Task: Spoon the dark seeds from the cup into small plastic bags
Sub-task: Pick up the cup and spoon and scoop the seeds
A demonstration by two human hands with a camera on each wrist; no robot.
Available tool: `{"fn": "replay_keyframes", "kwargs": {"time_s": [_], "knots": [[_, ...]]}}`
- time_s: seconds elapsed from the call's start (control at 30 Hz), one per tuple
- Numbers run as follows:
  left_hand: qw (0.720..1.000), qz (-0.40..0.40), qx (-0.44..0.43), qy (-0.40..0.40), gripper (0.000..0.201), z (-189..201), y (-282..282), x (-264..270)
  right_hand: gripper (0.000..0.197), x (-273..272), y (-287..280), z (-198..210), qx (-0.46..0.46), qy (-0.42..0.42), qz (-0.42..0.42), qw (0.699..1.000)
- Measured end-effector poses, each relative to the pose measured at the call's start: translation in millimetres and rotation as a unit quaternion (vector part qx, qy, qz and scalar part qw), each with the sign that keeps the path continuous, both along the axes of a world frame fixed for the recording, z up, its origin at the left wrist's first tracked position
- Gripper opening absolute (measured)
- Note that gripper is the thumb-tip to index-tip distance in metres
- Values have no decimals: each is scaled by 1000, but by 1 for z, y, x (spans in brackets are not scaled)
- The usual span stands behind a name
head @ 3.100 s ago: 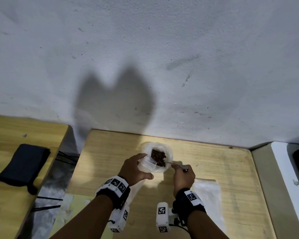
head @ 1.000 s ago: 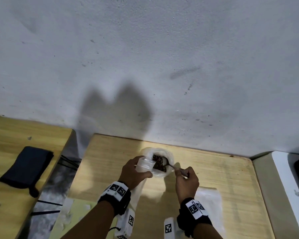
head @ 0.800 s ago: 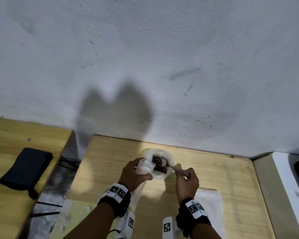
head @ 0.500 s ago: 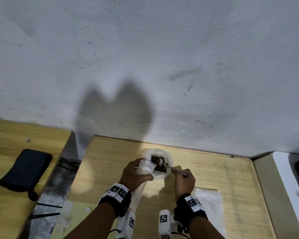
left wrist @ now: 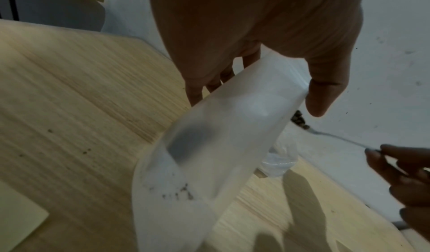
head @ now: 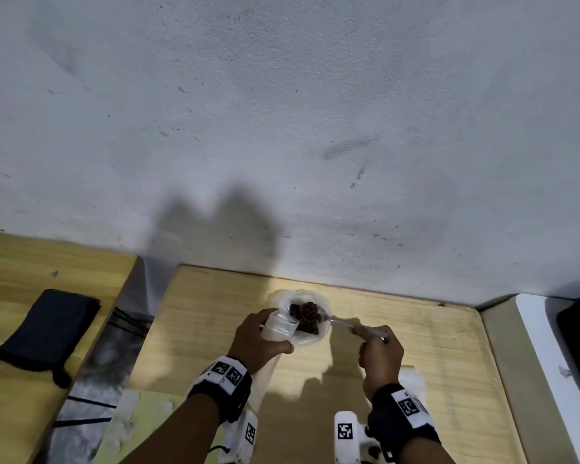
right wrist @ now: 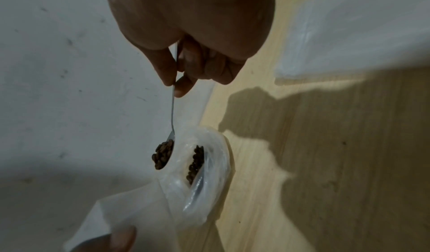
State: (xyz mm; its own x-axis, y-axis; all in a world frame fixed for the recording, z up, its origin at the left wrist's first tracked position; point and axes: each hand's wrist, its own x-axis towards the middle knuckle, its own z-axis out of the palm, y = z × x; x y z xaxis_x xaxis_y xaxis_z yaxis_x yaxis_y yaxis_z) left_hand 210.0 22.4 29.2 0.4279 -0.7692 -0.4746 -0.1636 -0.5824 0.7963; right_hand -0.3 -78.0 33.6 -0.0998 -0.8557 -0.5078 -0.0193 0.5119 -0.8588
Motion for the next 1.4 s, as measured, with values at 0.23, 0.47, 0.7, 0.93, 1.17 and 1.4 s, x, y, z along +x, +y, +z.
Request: {"fn": "replay_keyframes", "kwargs": {"time_s": [0.23, 0.47, 0.7, 0.93, 1.17, 1.4], "knots": [[999, -27, -13, -24, 84, 2, 4, -8, 28, 2, 6, 26, -122, -33, 80, 989], [999, -23, -19, -31, 78, 5, 2, -12, 35, 18, 16, 45, -252, 68, 212, 942], [999, -11, -10, -41, 80, 2, 2, -9, 32, 13, 7, 44, -256, 67, 147, 953], [1000, 4, -8, -25, 80, 0, -2, -5, 26, 14, 7, 18, -213, 195, 100, 952], [999, -29, 0, -26, 82, -2, -6, -2, 29, 24, 9, 2, -157, 218, 82, 960], [999, -44, 5, -29, 80, -6, -8, 0, 7, 30, 2, -24, 14, 144, -17, 989]]}}
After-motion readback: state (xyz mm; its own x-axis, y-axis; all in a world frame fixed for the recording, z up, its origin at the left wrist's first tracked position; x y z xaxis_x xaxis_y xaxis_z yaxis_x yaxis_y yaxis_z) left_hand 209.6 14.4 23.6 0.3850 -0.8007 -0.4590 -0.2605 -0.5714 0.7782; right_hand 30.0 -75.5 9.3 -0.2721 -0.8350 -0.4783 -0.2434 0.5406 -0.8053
